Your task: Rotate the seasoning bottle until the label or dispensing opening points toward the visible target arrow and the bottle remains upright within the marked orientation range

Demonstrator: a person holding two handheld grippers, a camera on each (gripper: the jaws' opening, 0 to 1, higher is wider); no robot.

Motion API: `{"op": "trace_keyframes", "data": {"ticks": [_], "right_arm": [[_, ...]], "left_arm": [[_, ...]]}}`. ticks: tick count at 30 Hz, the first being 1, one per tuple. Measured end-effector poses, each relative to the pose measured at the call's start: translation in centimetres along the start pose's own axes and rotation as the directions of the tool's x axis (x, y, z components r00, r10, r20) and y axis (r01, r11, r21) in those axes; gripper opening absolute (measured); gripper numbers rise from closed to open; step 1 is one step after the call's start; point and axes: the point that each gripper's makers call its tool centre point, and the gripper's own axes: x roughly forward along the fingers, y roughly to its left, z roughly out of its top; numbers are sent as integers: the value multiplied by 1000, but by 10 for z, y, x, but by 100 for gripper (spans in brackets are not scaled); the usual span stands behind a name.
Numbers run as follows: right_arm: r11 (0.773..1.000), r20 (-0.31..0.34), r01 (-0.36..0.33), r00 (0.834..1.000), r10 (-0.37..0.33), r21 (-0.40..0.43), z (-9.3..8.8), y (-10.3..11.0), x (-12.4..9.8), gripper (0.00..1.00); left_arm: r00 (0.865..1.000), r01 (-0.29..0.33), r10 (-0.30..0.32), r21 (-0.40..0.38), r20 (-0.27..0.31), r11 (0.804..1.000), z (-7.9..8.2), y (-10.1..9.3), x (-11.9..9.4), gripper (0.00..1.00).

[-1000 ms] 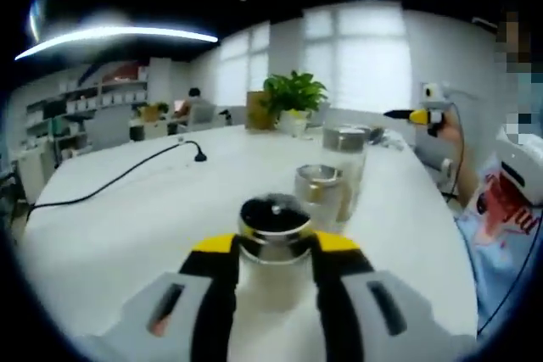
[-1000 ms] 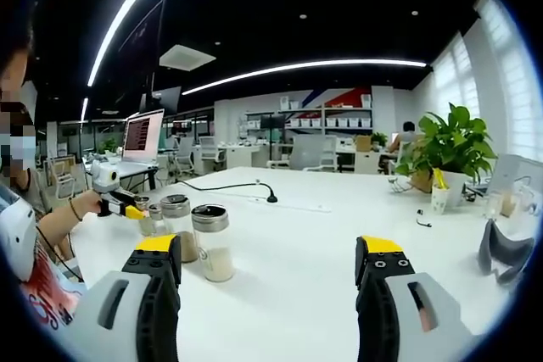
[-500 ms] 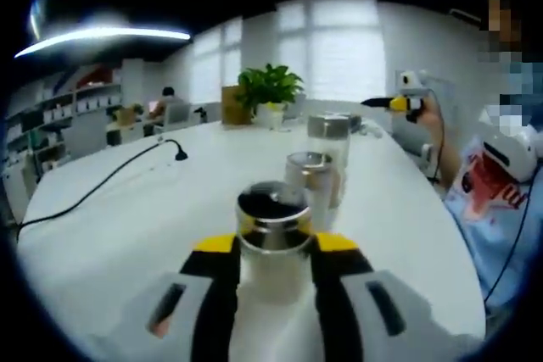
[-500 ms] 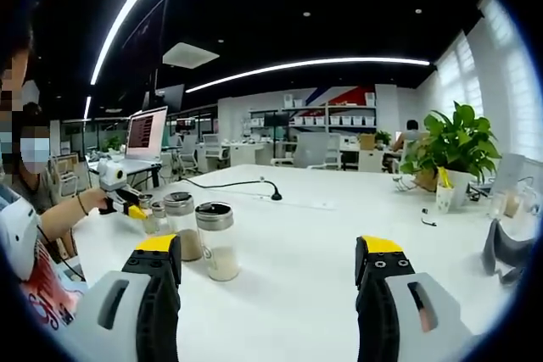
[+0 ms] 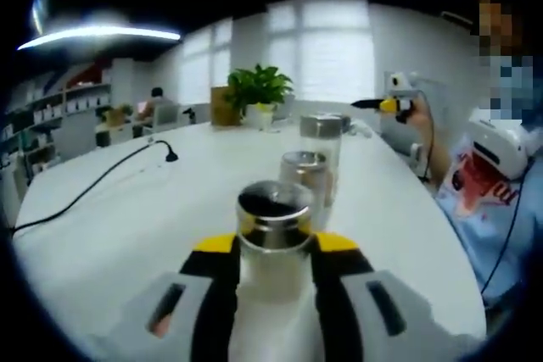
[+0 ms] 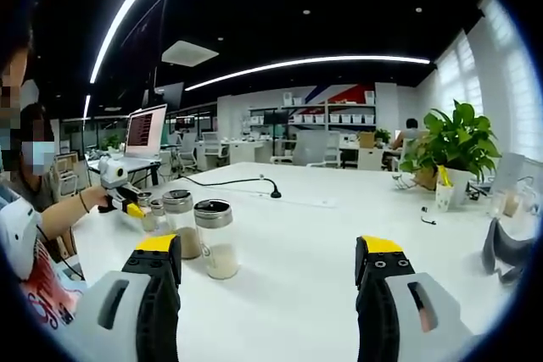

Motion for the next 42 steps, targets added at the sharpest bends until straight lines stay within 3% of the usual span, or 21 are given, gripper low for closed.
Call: {"op": "trace_keyframes", "data": {"ticks": [3,11,14,16,23,26,30,36,39,42], "right_arm": [[1000,0,-1,1000,1,0,0,0,0,87],[1000,-2,1,1000,-1,3,-1,-1,0,87],[1000,-2,2,1000,-2,3,-1,-1,0,87],[1000,-2,-2,1000,2,0,0,0,0,87],[1000,-5,-1,1000,1,-1,0,-1,0,87],[1000,0,5,1000,-5,-4,1,-2,-1,87],[1000,1,10,1000,-10,-3,2,-3,-2,87],[1000,14,11,1000,-11,-11,6,-3,-4,87],[1000,16,14,1000,-14,-8,6,-5,-4,87],[1000,6,18,1000,-18,0,3,-7,-3,87]], "left_arm": [[1000,2,-2,5,2,1000,0,0,0,35],[999,-46,46,-22,10,999,3,-5,-11,56],[995,-85,87,-48,39,995,7,-5,-18,57],[989,-143,146,-100,14,985,3,-2,-24,59],[978,-176,184,-86,96,981,19,-17,-36,55],[969,-214,222,-81,104,973,20,-18,-37,55],[957,-262,275,-132,96,956,21,-17,-42,52],[925,-295,318,-134,210,946,58,-28,-52,50],[931,-275,303,-154,203,949,64,-36,-55,51],[924,-269,301,-158,235,950,76,-46,-56,56]]}}
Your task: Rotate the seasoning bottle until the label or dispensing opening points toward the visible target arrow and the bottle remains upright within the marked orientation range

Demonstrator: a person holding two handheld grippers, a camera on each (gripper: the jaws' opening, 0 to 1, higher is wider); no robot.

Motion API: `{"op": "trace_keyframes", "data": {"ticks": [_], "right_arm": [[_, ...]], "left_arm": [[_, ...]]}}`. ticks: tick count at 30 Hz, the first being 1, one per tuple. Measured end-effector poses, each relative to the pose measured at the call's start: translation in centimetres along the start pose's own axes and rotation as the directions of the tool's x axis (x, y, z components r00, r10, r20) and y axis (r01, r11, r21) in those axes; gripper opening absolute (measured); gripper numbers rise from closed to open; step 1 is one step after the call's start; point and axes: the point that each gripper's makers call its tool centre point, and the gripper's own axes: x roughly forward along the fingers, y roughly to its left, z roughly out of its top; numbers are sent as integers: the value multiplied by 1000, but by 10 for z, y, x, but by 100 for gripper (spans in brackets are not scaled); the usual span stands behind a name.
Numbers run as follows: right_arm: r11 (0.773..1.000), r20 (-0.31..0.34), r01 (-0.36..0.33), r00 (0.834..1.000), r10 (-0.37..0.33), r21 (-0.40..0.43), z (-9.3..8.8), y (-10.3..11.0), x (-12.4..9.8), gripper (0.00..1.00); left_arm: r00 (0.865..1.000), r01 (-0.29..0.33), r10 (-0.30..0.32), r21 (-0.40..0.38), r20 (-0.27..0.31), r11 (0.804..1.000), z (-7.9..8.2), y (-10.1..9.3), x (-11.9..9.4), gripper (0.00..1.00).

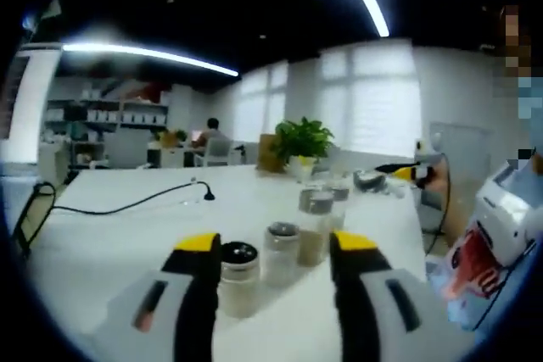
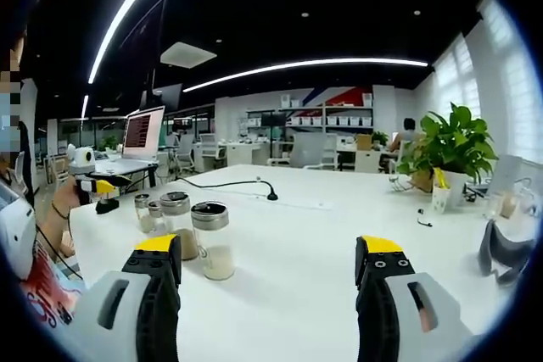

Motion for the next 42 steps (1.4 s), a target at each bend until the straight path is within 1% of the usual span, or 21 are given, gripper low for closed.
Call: {"op": "trace_keyframes", "data": {"ticks": [3,5,7,8,10,11,13,14,16,19,22,26,28,29,31,34,35,36,38,40,42], "right_arm": [[1000,5,2,1000,-2,0,1,1,0,87],[1000,9,-2,1000,2,-5,3,3,0,87],[1000,14,17,1000,-17,-6,6,3,1,88],[1000,12,24,1000,-24,-15,6,4,2,88],[1000,4,4,1000,-4,-28,6,11,3,88],[1000,1,-14,1000,14,-22,6,15,3,88],[999,-7,-30,1000,30,-19,9,21,1,88],[999,-9,-33,999,33,-31,11,24,-1,88],[998,-11,-22,1000,21,-57,14,27,-4,88],[998,-8,-12,1000,12,-61,17,31,-9,88],[998,-7,-26,1000,26,-62,18,37,-12,88],[997,-2,-30,1000,30,-76,25,40,-21,89],[998,45,-30,998,33,-63,36,38,-27,90],[999,69,-3,998,5,-35,40,32,-32,90],[997,91,77,993,-78,4,42,15,-43,93],[972,71,226,971,-230,57,37,-16,-59,97],[966,62,250,965,-254,64,35,-22,-62,99],[953,48,291,954,-295,86,31,-32,-67,99],[945,42,311,948,-317,105,29,-39,-71,99],[945,43,309,948,-315,111,28,-41,-72,99],[942,71,302,947,-314,146,32,-41,-73,99]], "left_arm": [[1000,-4,4,-27,17,1000,11,-9,-1,60],[1000,-2,3,-25,20,1000,14,-18,-4,59],[1000,12,-12,-13,-5,1000,15,-28,-6,57],[1000,11,-11,-10,-6,1000,17,-33,-6,58],[999,-31,31,12,12,999,25,-36,-7,68],[998,-68,68,22,14,997,28,-34,-9,73],[995,-104,104,81,9,991,31,-36,-15,81],[991,-135,136,91,-3,987,30,-36,-19,83],[982,-188,190,90,-21,978,30,-34,-27,87],[964,-264,265,85,-10,961,35,-27,-38,95],[949,-308,313,104,-34,946,34,-23,-47,100],[922,-373,384,153,-46,915,35,-14,-62,100],[910,-401,413,154,-48,903,36,-10,-69,100],[903,-416,427,151,-45,897,37,-9,-73,100],[890,-451,456,143,-2,881,47,-5,-81,100],[872,-488,488,142,33,861,55,-4,-91,100],[868,-496,496,143,37,857,56,-3,-93,100],[860,-508,508,145,44,849,58,-3,-96,100],[846,-532,528,143,67,834,63,-2,-102,100],[834,-551,545,156,86,820,68,-1,-108,100],[824,-567,557,167,104,807,72,-1,-113,100]]}}
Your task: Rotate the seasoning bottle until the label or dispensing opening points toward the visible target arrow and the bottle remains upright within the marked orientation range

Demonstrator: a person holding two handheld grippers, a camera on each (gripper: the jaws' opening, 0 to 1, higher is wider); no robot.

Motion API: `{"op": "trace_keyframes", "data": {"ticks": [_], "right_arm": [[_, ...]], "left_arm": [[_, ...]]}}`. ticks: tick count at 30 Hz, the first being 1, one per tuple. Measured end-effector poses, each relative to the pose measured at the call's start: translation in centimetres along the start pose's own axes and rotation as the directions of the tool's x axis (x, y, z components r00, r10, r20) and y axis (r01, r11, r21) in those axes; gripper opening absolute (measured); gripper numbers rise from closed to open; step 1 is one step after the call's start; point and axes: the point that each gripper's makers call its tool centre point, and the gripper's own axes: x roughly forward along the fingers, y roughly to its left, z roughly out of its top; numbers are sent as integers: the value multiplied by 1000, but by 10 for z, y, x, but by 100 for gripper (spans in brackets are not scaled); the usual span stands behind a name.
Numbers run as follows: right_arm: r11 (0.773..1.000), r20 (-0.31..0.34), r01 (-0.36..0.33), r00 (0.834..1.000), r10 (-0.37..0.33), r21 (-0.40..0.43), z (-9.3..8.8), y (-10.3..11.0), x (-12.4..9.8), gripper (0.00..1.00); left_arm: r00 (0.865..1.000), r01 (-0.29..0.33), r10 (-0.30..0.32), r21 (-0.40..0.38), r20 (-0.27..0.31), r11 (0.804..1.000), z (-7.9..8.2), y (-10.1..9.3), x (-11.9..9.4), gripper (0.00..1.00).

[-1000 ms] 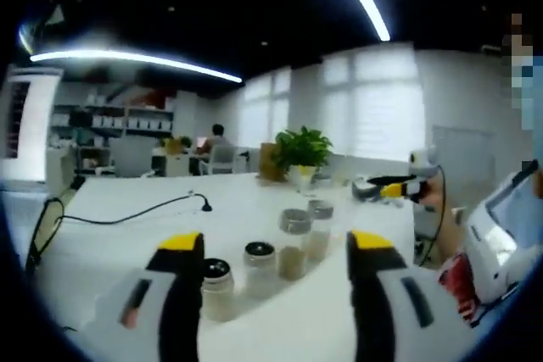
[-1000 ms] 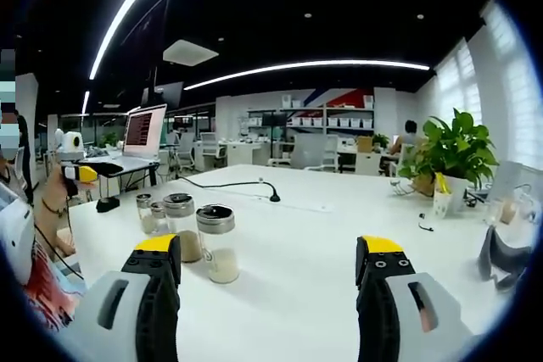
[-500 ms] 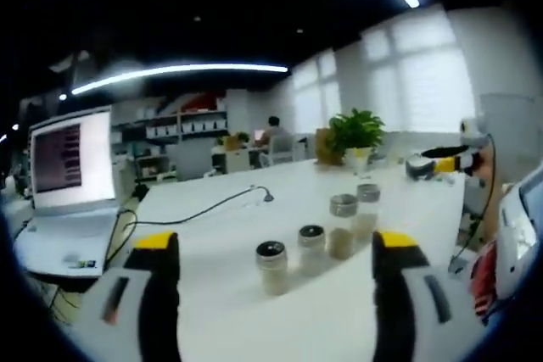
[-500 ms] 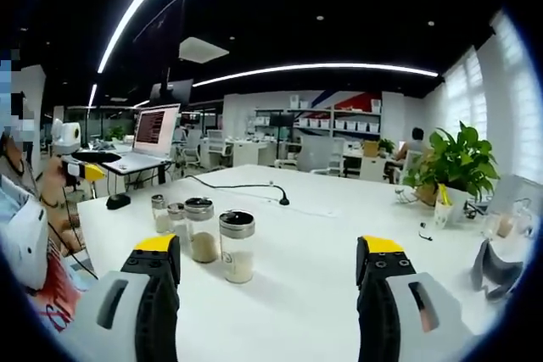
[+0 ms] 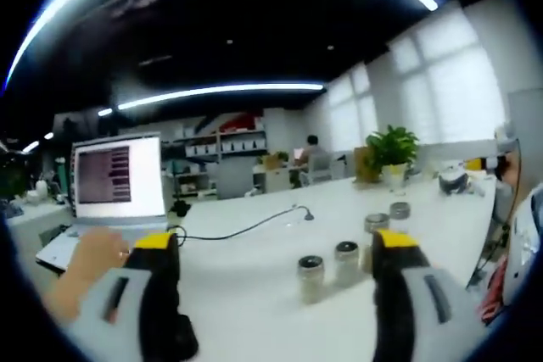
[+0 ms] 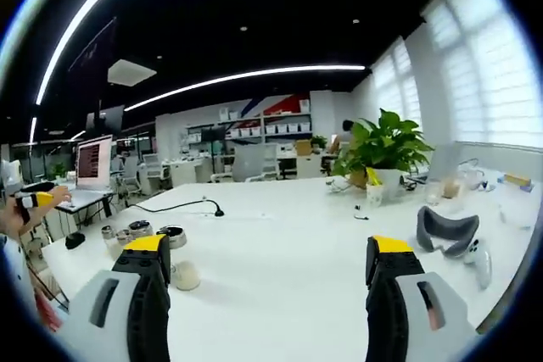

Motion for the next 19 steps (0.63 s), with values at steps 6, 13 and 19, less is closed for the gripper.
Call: {"op": "trace_keyframes", "data": {"ticks": [6,13,19], "right_arm": [[999,-25,-27,999,26,-23,-4,8,5,99],[996,-32,-88,996,87,-32,-7,25,11,99],[995,-39,-74,997,72,-61,-8,24,15,99]], "left_arm": [[998,-37,36,3,44,999,9,12,-6,100],[996,-32,35,-33,87,999,15,19,-10,100],[994,-13,19,-57,103,998,17,19,-9,100]]}}
